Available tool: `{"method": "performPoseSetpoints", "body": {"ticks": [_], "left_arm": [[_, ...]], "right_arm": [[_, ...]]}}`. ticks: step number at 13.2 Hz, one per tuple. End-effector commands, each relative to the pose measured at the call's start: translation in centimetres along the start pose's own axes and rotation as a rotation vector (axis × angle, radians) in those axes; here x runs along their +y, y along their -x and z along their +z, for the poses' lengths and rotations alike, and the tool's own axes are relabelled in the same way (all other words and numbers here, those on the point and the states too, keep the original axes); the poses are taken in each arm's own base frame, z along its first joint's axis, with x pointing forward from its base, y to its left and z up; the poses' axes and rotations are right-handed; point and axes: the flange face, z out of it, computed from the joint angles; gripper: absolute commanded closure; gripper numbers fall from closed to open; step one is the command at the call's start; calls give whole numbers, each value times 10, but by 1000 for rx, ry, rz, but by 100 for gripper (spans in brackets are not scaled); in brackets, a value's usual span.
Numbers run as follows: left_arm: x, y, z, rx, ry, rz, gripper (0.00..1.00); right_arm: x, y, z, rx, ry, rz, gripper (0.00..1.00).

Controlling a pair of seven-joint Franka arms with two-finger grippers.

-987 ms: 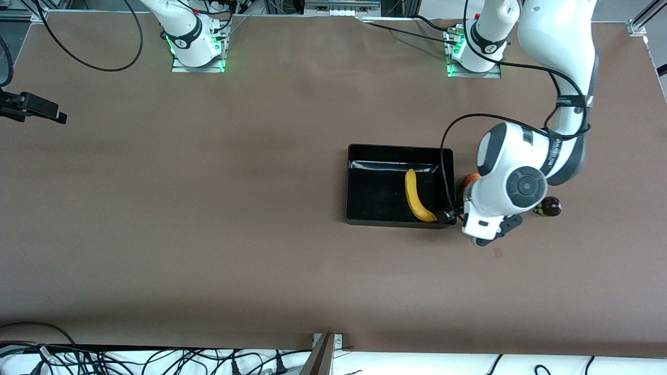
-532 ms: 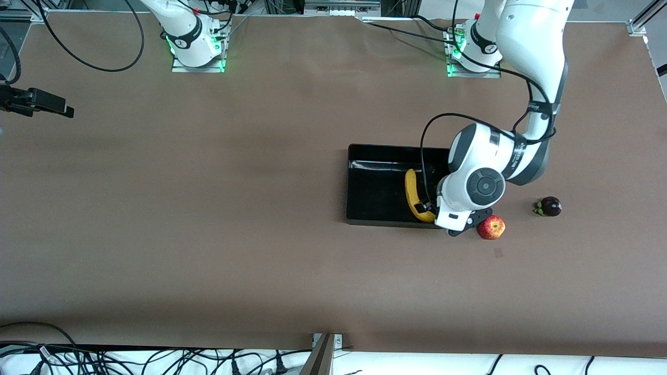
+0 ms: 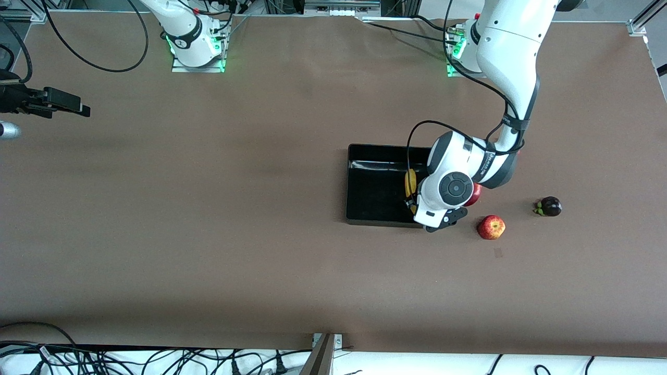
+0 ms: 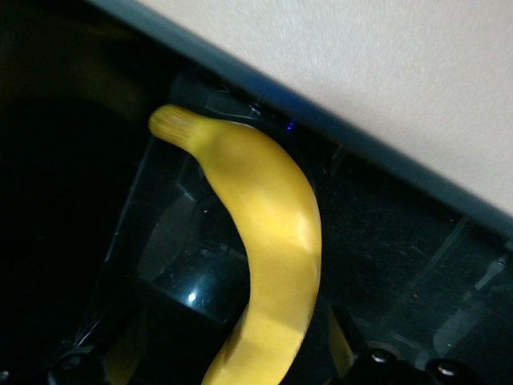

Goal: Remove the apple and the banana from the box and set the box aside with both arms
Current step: 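Move the left gripper back over the yellow banana in the tray, then grasp the banana with the left gripper while the right gripper extends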

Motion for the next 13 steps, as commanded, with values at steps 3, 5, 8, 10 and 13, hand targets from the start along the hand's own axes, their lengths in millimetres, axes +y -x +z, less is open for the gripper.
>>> {"method": "performPoseSetpoints", "body": {"ticks": [3, 5, 8, 10, 13], "left_arm": [[-2, 2, 21, 18, 16, 26, 0], [-2, 1, 21, 16, 16, 23, 6], [-2, 1, 20, 18, 19, 17, 90], [-2, 1, 20, 19, 18, 23, 100], [-2, 4, 15, 11, 14, 22, 100]], "right_arm": [[3, 0, -3, -15, -13, -3, 0], [-21, 4, 5, -66, 2, -40, 0], [-22, -19, 13, -9, 33, -46, 0], [-16, -31, 0, 80, 46, -39, 0], [-14, -37, 4, 93, 116, 0, 0]]}}
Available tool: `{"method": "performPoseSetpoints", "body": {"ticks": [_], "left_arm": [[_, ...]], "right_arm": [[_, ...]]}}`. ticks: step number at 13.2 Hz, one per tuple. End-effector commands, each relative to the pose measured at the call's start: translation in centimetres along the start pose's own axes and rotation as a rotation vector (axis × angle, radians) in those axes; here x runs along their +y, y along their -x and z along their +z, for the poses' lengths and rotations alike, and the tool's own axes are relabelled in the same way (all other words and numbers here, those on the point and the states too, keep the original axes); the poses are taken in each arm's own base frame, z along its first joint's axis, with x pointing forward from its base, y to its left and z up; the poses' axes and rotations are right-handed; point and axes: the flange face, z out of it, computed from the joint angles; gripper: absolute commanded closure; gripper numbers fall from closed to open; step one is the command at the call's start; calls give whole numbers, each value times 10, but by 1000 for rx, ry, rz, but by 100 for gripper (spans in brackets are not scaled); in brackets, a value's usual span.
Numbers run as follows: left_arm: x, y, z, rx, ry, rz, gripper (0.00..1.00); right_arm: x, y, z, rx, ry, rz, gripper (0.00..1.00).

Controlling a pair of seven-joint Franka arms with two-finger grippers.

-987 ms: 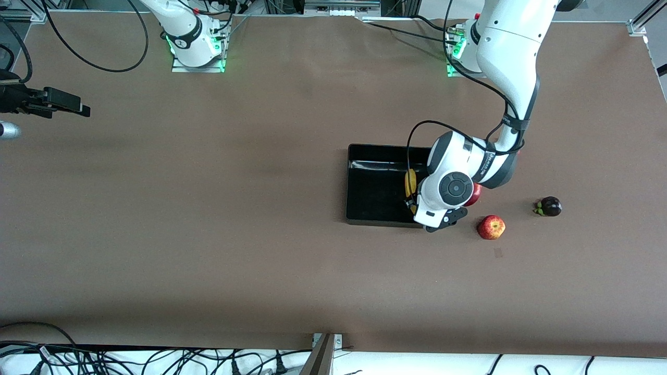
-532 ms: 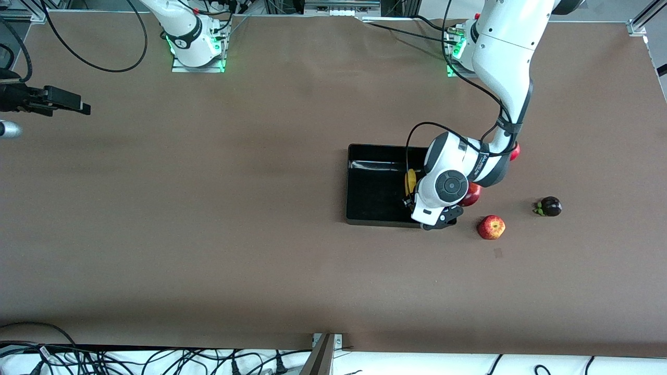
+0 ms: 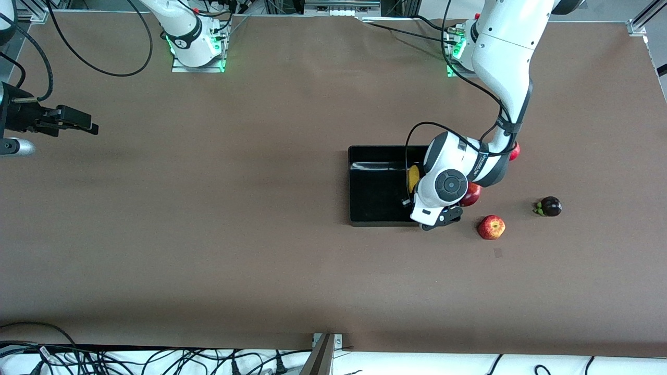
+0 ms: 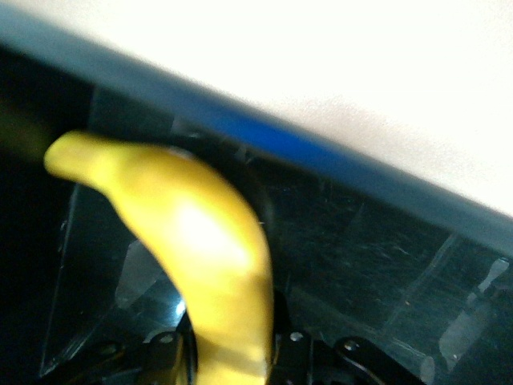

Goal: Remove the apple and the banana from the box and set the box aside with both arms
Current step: 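Grasp the banana with the left gripper while the right gripper extends, then carry the banana out of the tray and lower it beside the apple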

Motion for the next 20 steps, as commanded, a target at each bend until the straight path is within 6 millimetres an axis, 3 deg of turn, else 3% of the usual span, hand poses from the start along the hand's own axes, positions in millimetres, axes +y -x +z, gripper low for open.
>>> {"method": "performPoseSetpoints", "body": {"ticks": [1, 5, 9, 13, 16, 17, 20], "left_arm": [[-2, 5, -8, -20, -14, 13, 100], [6, 18, -45, -84, -56, 30, 100], [12, 30, -108, -144, -92, 45, 100], [-20, 25, -167, -207, -129, 107, 100], [-74, -15, -200, -198, -160, 167, 100], [-97, -37, -202, -200, -164, 194, 100], [-155, -106, -177, -212, -160, 296, 100]], "right_arm": [[3, -13, -5, 50, 52, 25, 0], [2, -28, 3, 89, 73, 18, 0], [-13, -39, 16, 84, 70, -8, 0], [-13, -38, 14, 82, 69, -7, 0], [-7, -37, 13, 83, 70, 4, 0], [-6, -36, 10, 90, 73, 4, 0], [2, -29, -4, 108, 78, 14, 0]]}}
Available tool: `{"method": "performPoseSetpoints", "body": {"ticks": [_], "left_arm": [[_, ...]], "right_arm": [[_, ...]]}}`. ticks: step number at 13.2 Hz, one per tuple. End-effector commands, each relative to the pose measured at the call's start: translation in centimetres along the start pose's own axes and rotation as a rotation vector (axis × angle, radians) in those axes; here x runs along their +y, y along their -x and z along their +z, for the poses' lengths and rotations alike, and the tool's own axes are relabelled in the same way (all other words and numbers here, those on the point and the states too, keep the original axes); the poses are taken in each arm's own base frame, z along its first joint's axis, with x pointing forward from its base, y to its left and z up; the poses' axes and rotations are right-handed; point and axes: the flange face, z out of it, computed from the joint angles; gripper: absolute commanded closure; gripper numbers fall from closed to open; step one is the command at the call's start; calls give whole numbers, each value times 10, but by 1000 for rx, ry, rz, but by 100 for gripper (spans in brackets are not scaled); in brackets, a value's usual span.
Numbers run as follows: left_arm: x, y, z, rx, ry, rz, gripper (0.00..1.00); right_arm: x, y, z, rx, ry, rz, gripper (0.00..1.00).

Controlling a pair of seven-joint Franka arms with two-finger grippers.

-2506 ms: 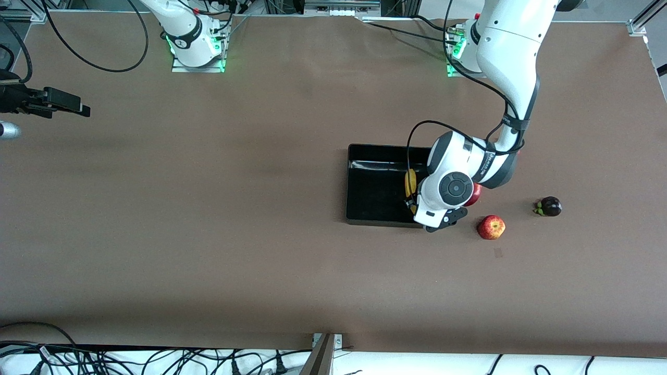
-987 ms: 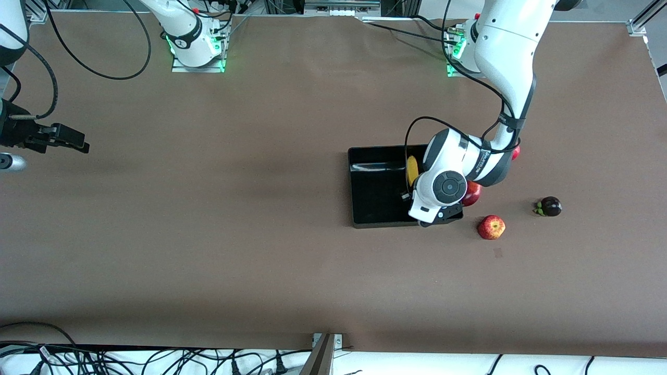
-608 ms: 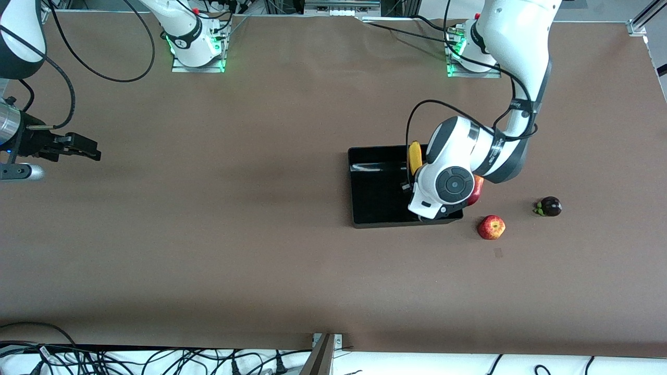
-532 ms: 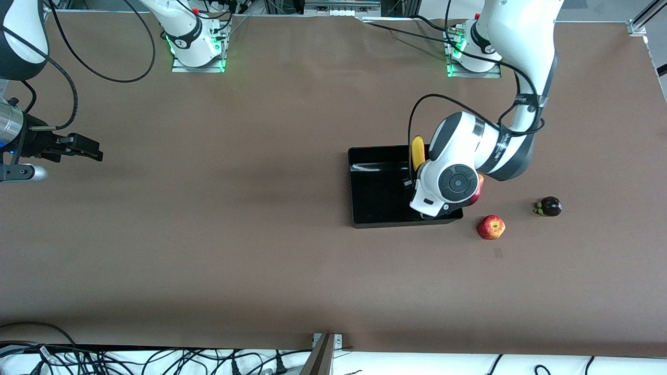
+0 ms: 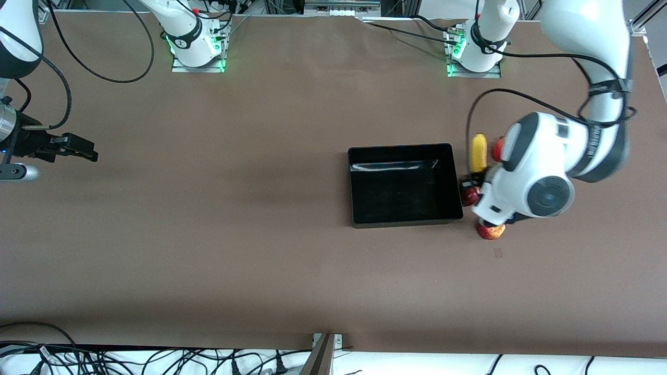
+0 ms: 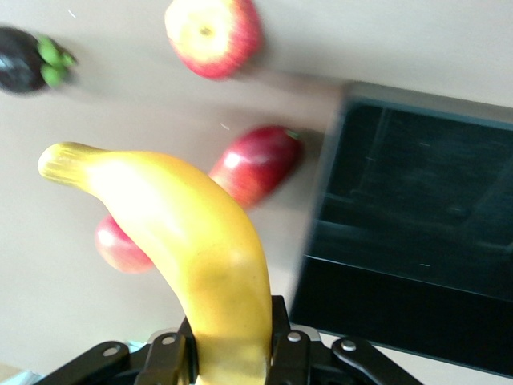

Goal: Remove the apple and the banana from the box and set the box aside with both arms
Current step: 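Carry the banana out of the tray and lower it beside the apple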

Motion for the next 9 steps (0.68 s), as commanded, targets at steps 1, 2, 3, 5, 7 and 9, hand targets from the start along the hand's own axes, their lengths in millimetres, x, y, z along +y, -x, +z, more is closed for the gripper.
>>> {"method": "performPoseSetpoints", "body": {"ticks": [1, 2, 3, 5, 7, 9], "left_arm": [[-35, -51, 22, -6, -8, 81, 100], [-50, -74, 40, -1, 6, 65, 100], [-58, -91, 53, 35, 20, 64, 100], [-64, -119, 80, 84, 37, 60, 100], [-69, -142, 106, 128, 20, 52, 100], [-76, -153, 124, 134, 9, 45, 100]], "right_arm": [[8, 6, -18, 12, 18, 20, 0], [10, 9, -20, 0, 16, 23, 0], [13, 11, -19, -15, 15, 28, 0], [12, 11, -24, -3, 15, 26, 0], [11, 9, -28, 9, 16, 29, 0], [9, 8, -28, 9, 11, 28, 0]]}}
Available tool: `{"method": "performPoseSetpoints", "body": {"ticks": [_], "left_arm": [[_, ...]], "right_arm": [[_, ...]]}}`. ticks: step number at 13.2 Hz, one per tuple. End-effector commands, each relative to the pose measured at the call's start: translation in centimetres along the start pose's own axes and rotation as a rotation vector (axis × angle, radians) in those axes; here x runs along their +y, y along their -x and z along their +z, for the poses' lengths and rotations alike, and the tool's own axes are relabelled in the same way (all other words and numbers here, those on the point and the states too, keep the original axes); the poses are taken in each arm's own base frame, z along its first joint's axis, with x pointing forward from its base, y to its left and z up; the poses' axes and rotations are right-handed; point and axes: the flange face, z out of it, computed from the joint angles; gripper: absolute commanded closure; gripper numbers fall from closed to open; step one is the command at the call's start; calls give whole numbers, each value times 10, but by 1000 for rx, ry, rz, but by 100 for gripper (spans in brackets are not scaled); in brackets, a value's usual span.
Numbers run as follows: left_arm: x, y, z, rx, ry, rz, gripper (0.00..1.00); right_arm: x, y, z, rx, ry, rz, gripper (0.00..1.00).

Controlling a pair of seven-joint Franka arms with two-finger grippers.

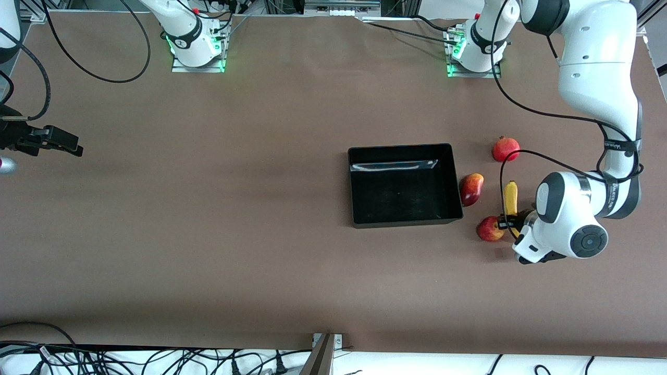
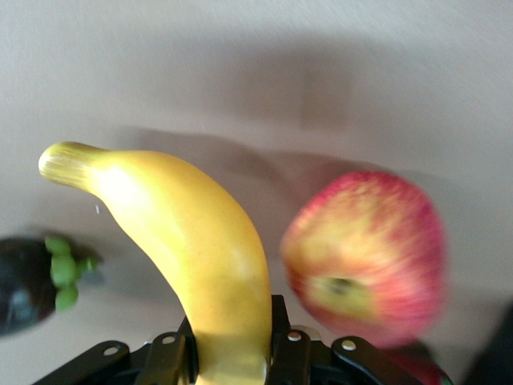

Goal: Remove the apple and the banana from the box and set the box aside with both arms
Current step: 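Carry the banana out of the tray and lower it beside the apple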

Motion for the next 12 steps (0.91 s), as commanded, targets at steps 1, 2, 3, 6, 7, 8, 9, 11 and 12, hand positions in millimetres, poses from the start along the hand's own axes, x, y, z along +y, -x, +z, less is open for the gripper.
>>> {"method": "performPoseSetpoints", "body": {"ticks": [1, 2, 3, 6, 7, 8, 9, 11, 12], "left_arm": [[-4, -17, 14, 29, -19, 16, 100], [-3, -19, 14, 56, -16, 19, 100], [-3, -20, 15, 64, -15, 16, 100], [-3, -21, 19, 60, -17, 17, 100], [-3, -21, 22, 56, -22, 14, 81], [-3, -21, 23, 60, -47, 19, 75], [-4, -22, 22, 64, -56, 20, 49], [-4, -22, 22, 64, -56, 20, 32], [-4, -22, 22, 64, -57, 21, 30]], "right_arm": [[-2, 1, -8, 2, 6, 10, 0], [-4, 0, -7, 2, 4, 7, 0], [-7, 1, -7, 1, 4, 1, 0], [-7, -5, 4, -14, 7, -13, 0], [-7, -10, 10, -28, 4, -14, 0], [-8, -10, 10, -30, 3, -14, 0], [-13, -10, 14, -43, 0, -25, 0], [-24, -12, 17, -47, 14, -38, 0], [-24, -15, 22, -54, 5, -28, 0]]}}
